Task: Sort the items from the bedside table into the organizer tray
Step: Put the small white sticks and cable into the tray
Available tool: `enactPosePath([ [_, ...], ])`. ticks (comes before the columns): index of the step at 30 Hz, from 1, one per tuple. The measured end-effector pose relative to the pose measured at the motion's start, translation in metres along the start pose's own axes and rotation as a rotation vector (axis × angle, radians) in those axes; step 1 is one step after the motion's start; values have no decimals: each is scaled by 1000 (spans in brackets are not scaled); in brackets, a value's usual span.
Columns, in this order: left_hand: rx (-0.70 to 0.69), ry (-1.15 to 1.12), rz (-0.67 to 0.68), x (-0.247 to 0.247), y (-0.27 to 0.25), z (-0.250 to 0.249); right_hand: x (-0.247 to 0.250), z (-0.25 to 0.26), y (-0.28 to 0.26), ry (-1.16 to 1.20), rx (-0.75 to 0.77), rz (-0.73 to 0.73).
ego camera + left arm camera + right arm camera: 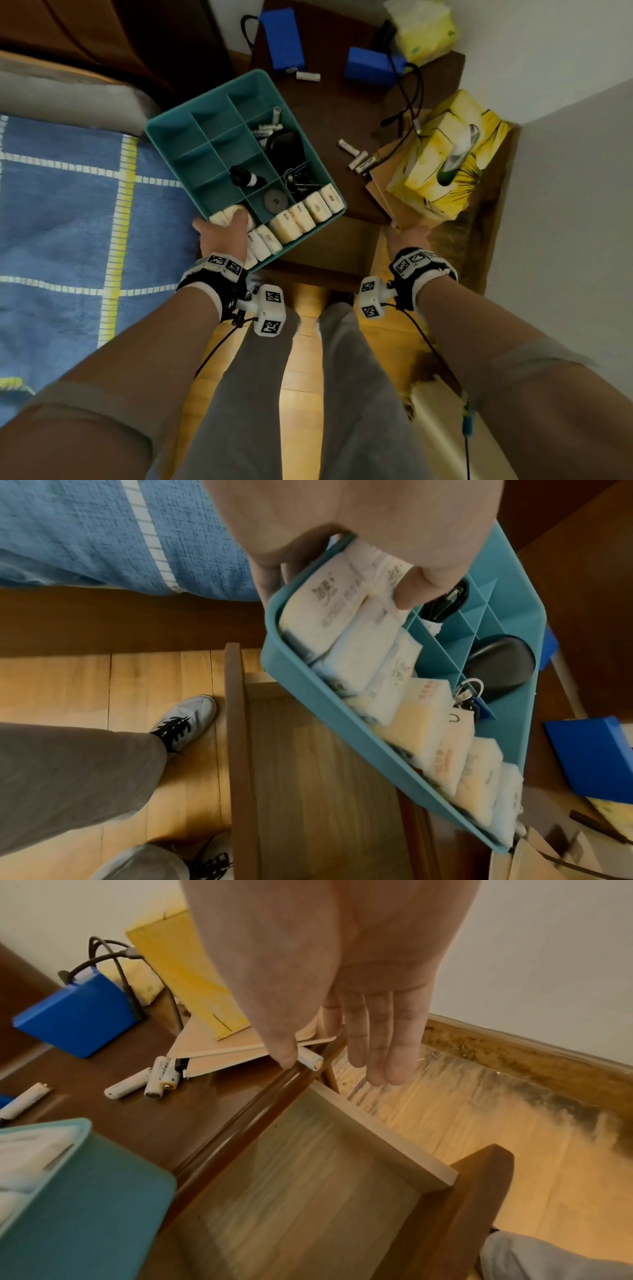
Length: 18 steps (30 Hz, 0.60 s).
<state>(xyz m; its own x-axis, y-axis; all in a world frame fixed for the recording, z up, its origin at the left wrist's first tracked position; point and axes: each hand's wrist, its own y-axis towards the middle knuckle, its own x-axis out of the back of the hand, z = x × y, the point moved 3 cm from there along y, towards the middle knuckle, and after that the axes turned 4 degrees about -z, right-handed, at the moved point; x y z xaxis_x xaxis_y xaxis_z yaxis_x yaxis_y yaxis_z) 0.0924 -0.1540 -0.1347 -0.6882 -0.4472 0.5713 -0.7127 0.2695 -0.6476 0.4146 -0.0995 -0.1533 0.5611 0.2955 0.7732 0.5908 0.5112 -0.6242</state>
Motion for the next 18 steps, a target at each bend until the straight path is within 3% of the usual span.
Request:
enactPosePath([
  [8,-9,4,2,-1,-3,1,-13,4,9,-80,12,-61],
  [14,26,-13,4,-3,3,5,-24,2,13,154,-61,-118],
  [18,28,-32,6,-3,3,7,-22,10,-1,83,-27,-99],
])
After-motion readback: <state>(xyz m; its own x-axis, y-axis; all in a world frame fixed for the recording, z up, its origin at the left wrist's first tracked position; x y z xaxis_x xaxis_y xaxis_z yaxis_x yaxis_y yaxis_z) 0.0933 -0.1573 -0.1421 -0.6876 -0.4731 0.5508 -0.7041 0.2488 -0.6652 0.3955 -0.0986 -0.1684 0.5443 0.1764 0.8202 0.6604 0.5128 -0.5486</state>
